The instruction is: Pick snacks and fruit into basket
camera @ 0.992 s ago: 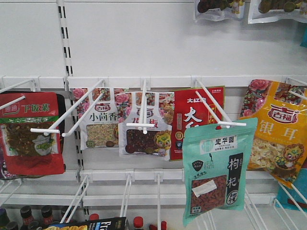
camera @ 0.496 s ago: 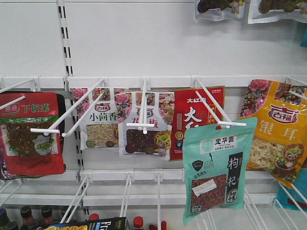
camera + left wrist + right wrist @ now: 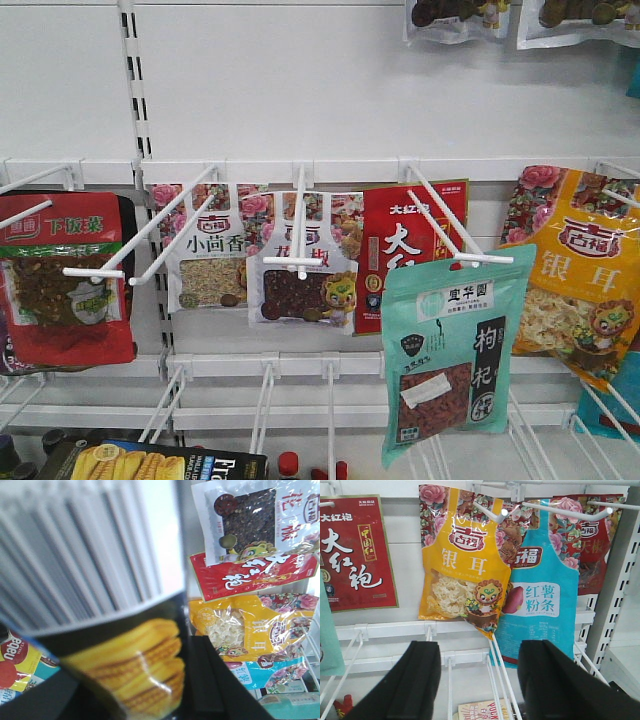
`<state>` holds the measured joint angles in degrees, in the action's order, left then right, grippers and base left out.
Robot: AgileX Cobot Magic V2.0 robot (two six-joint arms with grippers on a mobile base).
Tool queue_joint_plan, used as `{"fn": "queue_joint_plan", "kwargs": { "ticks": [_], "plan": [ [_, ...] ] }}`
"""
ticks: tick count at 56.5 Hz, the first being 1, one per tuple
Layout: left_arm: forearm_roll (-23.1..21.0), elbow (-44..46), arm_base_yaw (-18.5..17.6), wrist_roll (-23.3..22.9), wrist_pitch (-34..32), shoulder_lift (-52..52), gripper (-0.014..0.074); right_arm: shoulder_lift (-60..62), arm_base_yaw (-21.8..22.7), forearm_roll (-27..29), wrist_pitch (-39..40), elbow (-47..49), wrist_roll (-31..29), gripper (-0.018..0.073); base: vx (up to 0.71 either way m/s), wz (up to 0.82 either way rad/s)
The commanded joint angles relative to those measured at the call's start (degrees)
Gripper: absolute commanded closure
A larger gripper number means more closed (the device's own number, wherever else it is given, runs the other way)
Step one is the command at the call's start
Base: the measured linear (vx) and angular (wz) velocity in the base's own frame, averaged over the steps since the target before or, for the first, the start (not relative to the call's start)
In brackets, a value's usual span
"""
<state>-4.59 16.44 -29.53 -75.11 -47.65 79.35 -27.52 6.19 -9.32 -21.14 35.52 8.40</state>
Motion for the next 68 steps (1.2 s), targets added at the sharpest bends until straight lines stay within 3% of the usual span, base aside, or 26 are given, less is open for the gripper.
{"fn": "queue_joint_plan", "kwargs": {
  "ticks": [1,7,14,20,34,39,48,60,68],
  "plan": [
    [0.0,1.3,-0.3,1.9,-4.3,-3.5,0.0451,-0.5,0.3,-0.8,4.5,1.7,-0.5,0.0151,0.0,0.0],
    [-1.3,1.3,-0.3,8.8,-3.5,-7.1,0.0506,-0.5,0.3,-0.8,4.5,1.7,-0.5,0.0151,0.0,0.0],
    [-4.5,1.3,0.6,24.6,-2.0,-12.4,0.0561,-0.5,0.3,-0.8,4.5,1.7,-0.5,0.0151,0.0,0.0],
    [-4.5,1.3,2.8,33.1,1.2,-17.7,0.0585,-0.5,0.3,-0.8,4.5,1.7,-0.5,0.0151,0.0,0.0],
    [-1.5,1.3,11.5,56.0,21.7,-33.6,0.0589,-0.5,0.3,-0.8,4.5,1.7,-0.5,0.0151,0.0,0.0],
    [0.2,1.3,14.3,61.6,30.1,-38.9,0.0589,-0.5,0.3,-0.8,4.5,1.7,-0.5,0.0151,0.0,0.0],
    [5.3,1.3,18.0,67.5,41.2,-47.7,0.0589,-0.5,0.3,-0.8,4.5,1.7,-0.5,0.0151,0.0,0.0],
    [14.4,3.6,20.6,67.5,54.9,-57.7,0.0588,-0.5,0.3,-0.8,4.5,1.7,-0.5,0.0151,0.0,0.0],
    [15.3,5.3,20.6,67.4,56.7,-60.7,0.0586,-0.5,0.3,-0.8,4.5,1.7,-0.5,0.0151,0.0,0.0]
  ]
}}
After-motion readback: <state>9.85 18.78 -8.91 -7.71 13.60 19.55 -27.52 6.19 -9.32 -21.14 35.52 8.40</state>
